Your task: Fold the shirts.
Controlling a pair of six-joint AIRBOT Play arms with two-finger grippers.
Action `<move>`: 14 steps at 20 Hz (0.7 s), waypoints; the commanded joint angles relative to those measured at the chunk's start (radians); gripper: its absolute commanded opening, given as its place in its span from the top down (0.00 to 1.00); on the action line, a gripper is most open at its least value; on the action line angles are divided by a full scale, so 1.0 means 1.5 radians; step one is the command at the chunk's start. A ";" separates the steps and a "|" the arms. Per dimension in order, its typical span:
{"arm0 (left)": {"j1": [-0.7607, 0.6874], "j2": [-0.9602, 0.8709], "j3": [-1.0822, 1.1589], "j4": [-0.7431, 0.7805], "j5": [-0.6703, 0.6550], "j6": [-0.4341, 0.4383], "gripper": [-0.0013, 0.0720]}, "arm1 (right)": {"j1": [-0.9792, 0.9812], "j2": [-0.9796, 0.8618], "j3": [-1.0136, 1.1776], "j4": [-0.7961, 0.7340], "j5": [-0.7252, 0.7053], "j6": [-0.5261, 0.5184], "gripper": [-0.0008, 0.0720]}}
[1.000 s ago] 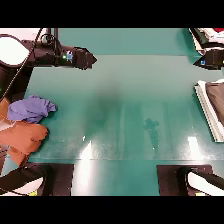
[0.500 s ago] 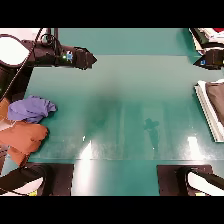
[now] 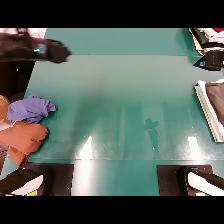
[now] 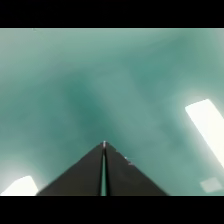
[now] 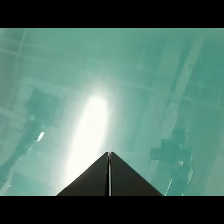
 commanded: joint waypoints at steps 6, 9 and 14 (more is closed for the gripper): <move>0.229 0.020 -0.172 0.215 -0.141 -0.024 0.11 | 0.000 0.001 0.000 0.001 0.004 0.001 0.96; 0.283 0.020 -0.299 0.215 -0.059 -0.042 0.11 | 0.000 0.001 0.000 0.001 0.004 0.002 0.96; 0.299 0.020 -0.386 0.216 0.002 -0.043 0.11 | 0.000 0.001 0.000 0.000 -0.006 0.003 0.96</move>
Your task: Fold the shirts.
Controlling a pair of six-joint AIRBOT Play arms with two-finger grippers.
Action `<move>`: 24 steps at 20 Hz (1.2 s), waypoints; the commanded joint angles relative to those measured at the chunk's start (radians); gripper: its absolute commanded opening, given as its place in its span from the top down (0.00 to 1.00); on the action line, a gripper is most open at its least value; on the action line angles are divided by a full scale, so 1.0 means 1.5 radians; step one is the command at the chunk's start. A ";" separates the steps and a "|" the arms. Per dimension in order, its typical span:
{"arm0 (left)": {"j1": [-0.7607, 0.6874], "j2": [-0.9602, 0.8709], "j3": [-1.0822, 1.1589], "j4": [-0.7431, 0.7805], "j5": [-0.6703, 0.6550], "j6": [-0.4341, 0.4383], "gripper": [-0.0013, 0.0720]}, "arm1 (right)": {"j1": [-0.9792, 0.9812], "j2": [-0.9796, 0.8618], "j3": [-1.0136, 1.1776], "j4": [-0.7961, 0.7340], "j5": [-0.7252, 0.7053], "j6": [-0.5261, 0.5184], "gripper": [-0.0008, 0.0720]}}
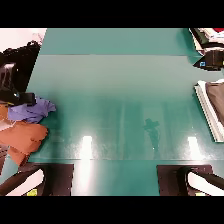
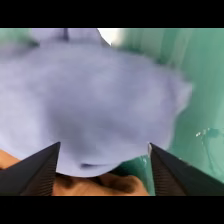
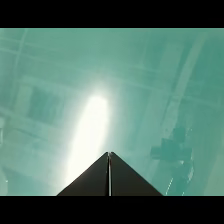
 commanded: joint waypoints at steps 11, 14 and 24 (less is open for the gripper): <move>0.015 0.011 -0.013 0.017 0.026 -0.069 0.95 | 0.000 0.001 0.001 0.000 -0.002 0.002 0.96; 0.015 0.072 0.103 -0.026 0.016 -0.067 0.95 | 0.000 0.001 0.040 0.000 -0.003 0.002 0.96; -0.276 0.156 0.555 -0.086 0.006 -0.057 0.96 | 0.000 0.001 0.237 0.000 -0.083 0.001 0.96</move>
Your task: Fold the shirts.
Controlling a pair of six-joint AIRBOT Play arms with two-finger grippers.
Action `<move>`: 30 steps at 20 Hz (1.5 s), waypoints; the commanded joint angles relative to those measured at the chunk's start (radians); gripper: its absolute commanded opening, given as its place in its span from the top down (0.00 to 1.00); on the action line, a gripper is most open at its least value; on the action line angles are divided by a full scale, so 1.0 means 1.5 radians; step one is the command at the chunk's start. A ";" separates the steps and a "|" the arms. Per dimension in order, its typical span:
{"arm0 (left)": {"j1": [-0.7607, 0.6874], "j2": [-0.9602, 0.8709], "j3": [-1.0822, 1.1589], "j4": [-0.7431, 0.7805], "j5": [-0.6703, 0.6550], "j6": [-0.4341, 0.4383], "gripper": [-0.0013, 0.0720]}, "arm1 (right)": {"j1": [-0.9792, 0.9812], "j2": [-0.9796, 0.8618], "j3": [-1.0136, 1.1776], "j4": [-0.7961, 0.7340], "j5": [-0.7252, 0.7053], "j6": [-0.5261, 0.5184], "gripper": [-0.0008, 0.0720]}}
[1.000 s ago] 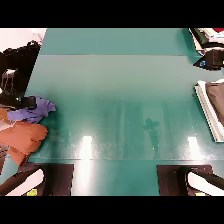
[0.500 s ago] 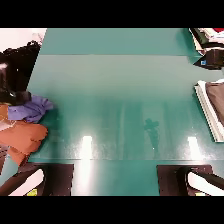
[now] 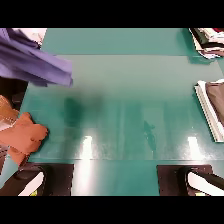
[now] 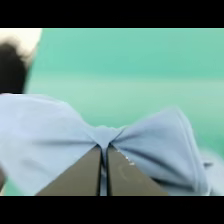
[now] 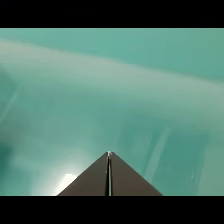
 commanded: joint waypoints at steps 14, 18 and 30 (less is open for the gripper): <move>-0.330 -0.348 0.062 -0.004 -0.058 0.092 0.37 | 0.000 0.000 0.033 0.000 0.019 0.000 0.96; -0.198 -0.353 0.045 -0.036 -0.143 0.042 0.28 | 0.000 0.000 0.032 -0.001 0.031 0.000 0.96; -0.294 -0.369 -0.414 -0.300 0.238 0.043 0.27 | 0.000 -0.002 0.032 -0.001 0.036 0.000 0.96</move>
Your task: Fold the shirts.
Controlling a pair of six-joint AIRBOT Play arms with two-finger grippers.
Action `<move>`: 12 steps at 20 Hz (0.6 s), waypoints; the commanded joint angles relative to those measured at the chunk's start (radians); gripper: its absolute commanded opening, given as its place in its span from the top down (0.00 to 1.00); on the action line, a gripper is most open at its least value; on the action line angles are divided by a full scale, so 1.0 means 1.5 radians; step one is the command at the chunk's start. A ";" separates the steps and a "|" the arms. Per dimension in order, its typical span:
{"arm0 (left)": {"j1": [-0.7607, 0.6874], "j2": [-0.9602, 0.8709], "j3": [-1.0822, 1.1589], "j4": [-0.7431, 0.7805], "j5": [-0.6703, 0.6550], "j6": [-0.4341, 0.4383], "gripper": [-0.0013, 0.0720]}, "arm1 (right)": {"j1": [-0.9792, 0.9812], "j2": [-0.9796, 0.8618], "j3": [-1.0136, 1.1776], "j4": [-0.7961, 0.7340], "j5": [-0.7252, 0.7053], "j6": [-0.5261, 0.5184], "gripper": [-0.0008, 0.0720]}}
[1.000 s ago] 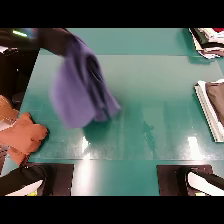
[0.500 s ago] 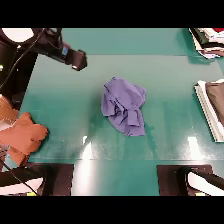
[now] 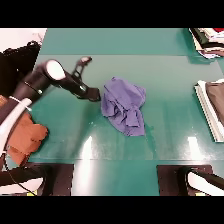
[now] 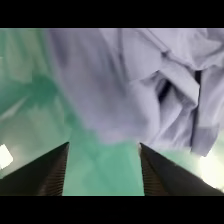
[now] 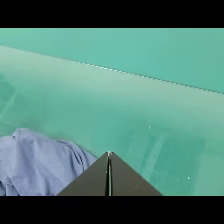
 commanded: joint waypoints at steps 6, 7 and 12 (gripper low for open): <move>-0.088 -0.078 -0.073 -0.066 0.197 -0.001 0.28 | 0.000 -0.001 0.001 -0.001 0.013 0.000 0.96; -0.088 -0.078 -0.070 -0.072 0.207 -0.001 0.28 | 0.000 -0.001 0.001 -0.001 0.015 0.000 0.96; -0.088 -0.078 -0.060 -0.070 0.204 -0.001 0.52 | 0.000 -0.017 0.001 -0.001 0.047 0.000 0.96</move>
